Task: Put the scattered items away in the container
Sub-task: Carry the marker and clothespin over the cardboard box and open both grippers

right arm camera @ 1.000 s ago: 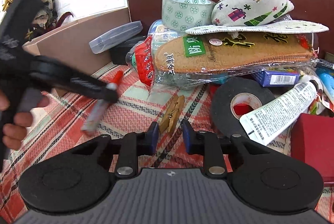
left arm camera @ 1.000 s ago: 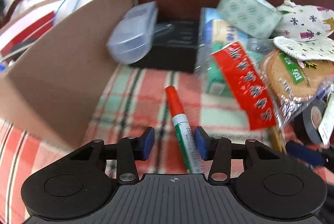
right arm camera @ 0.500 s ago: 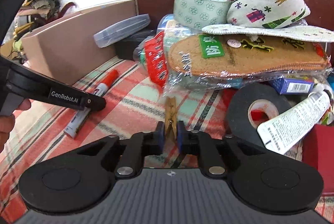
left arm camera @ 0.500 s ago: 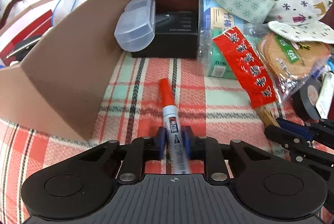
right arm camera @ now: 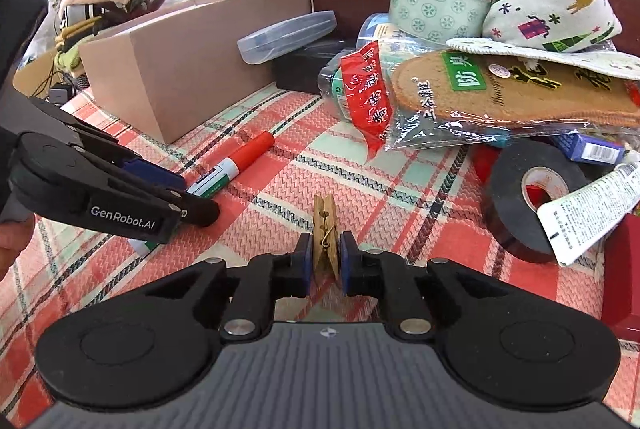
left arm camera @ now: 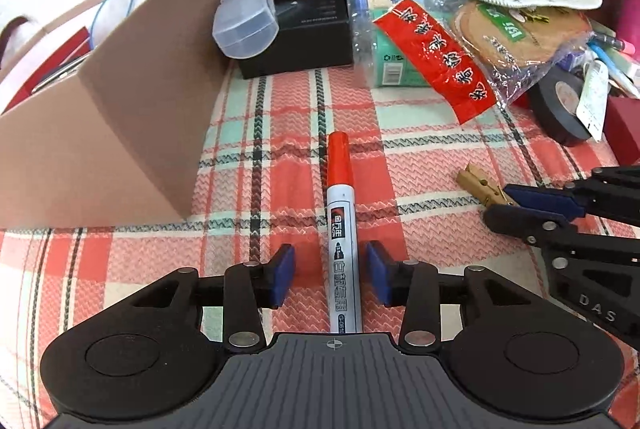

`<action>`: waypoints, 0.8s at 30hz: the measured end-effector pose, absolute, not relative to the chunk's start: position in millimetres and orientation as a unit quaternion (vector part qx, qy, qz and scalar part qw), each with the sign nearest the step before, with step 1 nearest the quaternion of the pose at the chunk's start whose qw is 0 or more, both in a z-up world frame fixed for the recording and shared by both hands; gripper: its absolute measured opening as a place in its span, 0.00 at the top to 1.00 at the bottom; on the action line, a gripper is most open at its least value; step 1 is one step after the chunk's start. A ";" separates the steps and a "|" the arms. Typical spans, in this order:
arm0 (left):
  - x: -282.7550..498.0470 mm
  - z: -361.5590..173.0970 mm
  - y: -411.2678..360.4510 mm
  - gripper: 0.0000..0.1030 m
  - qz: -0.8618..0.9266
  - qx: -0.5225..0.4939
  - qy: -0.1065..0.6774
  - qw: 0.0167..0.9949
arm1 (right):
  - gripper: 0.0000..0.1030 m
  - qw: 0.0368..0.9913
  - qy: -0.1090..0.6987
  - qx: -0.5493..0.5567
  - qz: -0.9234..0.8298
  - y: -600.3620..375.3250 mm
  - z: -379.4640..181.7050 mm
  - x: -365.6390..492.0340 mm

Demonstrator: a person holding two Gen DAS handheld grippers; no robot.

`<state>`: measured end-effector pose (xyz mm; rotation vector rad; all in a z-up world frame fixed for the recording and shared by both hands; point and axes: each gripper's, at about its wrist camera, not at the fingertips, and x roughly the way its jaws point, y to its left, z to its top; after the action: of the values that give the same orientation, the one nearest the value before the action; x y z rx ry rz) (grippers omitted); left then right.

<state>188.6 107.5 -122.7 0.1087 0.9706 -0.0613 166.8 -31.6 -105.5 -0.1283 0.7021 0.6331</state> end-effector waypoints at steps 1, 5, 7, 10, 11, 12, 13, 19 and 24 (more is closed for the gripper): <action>187.8 -122.4 107.3 0.68 -0.033 0.053 0.465 0.883 | 0.83 0.888 0.338 -0.062 0.304 -30.7 -105.9 166.5; 181.1 -121.5 103.6 0.90 -0.038 0.058 0.461 0.885 | 0.86 0.879 0.357 -0.047 0.314 -31.3 -102.3 163.9; 174.1 -120.4 106.1 0.90 -0.044 0.042 0.464 0.884 | 0.86 0.871 0.366 -0.035 0.327 -29.7 -100.7 158.7; 163.1 -118.5 111.1 0.90 -0.054 0.013 0.468 0.882 | 0.87 0.860 0.373 -0.023 0.347 -23.1 -98.7 147.2; 159.4 -117.9 112.7 0.90 -0.058 0.003 0.469 0.881 | 0.87 0.857 0.375 -0.017 0.353 -20.6 -97.5 143.6; 154.8 -116.7 115.5 0.90 -0.059 -0.006 0.469 0.881 | 0.86 0.854 0.375 -0.012 0.360 -17.8 -96.0 140.0; 150.0 -115.2 118.7 0.90 -0.060 -0.015 0.469 0.881 | 0.86 0.853 0.373 -0.009 0.366 -14.6 -93.7 136.4; 122.0 -82.2 143.2 0.90 -0.051 -0.038 0.430 0.901 | 0.87 0.851 0.342 -0.029 0.398 9.5 -61.6 118.9; 110.5 -41.9 169.0 0.90 -0.039 -0.046 0.383 0.922 | 0.87 0.852 0.302 -0.033 0.427 31.5 -22.9 113.9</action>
<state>110.5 169.0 -41.9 -0.0937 0.7860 -0.0804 113.9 31.5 -22.9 -0.0691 0.6352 0.8985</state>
